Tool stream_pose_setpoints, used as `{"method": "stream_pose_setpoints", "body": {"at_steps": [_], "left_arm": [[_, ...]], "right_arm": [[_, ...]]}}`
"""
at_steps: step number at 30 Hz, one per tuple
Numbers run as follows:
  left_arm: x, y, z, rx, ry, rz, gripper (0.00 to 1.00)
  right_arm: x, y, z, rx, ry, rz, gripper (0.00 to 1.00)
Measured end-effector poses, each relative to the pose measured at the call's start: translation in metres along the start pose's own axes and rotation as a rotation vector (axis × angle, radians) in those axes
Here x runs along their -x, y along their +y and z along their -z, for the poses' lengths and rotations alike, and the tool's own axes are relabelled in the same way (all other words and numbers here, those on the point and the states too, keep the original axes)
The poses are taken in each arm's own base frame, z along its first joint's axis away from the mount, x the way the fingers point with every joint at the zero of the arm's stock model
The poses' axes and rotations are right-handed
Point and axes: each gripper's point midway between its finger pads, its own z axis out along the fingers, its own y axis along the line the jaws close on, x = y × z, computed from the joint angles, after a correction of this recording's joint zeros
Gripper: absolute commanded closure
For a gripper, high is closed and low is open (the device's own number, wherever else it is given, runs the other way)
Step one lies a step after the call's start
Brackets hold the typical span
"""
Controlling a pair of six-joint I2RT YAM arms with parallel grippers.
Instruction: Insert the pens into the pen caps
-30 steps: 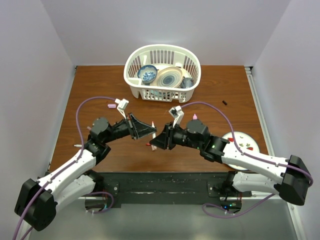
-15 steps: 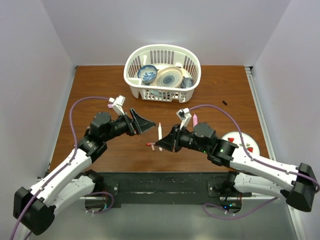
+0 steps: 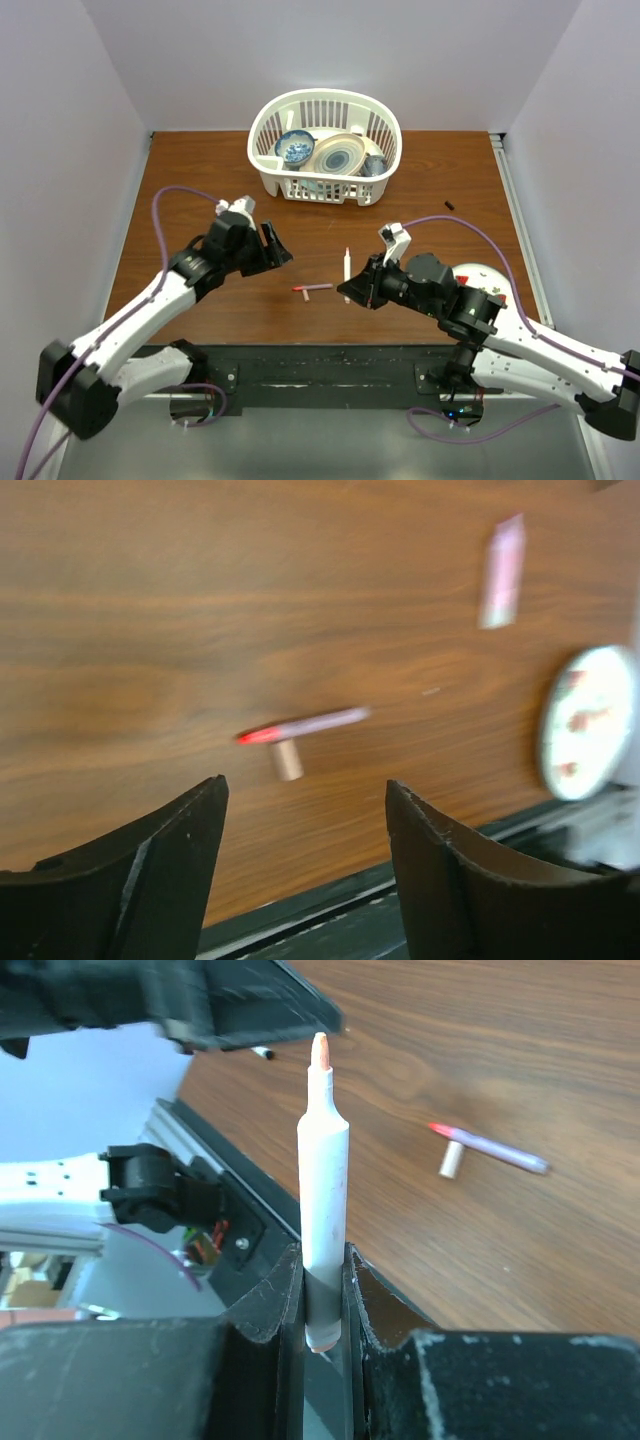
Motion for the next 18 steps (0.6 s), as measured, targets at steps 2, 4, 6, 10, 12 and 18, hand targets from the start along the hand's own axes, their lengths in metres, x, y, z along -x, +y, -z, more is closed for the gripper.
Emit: {"method": "stream_pose_setpoints", "body": {"at_steps": [2,4,6,10,12,18], "left_arm": [[-0.019,0.018,-0.016,0.108,0.074,-0.023,0.34],[-0.038,0.034,-0.019,0.192,0.136,-0.045,0.37],[-0.046,0.036,-0.017,0.214,0.153,-0.058,0.39],[-0.053,0.035,-0.017,0.189,0.137,-0.059,0.47],[-0.062,0.041,-0.021,0.202,0.156,-0.057,0.48],[-0.092,0.052,-0.040,0.260,0.229,-0.064,0.50]], "right_arm": [[0.000,-0.004,0.001,-0.019,-0.002,0.006,1.00],[0.000,-0.008,0.003,-0.035,-0.006,0.012,1.00],[0.000,-0.011,0.005,-0.052,-0.010,0.018,1.00],[0.002,-0.014,0.008,-0.063,-0.019,0.021,1.00],[0.004,-0.014,0.009,-0.063,-0.029,0.022,1.00],[0.005,-0.015,0.010,-0.071,-0.036,0.023,1.00]]}}
